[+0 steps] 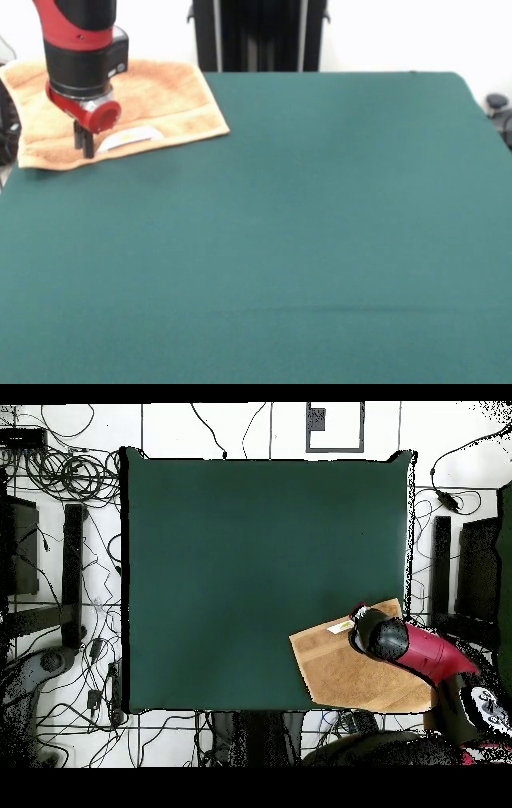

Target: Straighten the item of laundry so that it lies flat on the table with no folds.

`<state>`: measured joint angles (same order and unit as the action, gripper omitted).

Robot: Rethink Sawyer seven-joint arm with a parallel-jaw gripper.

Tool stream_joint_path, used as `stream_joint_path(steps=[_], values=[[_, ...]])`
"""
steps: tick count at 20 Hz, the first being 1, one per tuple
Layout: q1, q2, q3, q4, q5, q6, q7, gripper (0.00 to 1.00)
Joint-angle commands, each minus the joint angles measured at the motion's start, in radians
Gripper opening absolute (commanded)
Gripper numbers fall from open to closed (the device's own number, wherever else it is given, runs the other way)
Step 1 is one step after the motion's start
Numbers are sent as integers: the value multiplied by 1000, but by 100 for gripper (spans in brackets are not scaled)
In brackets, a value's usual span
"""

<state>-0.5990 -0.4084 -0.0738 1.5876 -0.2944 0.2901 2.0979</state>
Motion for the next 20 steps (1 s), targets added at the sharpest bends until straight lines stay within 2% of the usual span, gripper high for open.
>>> stream_joint_path(steps=[1,10,20], values=[[35,161,75,-33,-41,-35,28,0],[32,154,78,-35,-35,-6,19,0],[63,83,94,-59,39,262,3,0]])
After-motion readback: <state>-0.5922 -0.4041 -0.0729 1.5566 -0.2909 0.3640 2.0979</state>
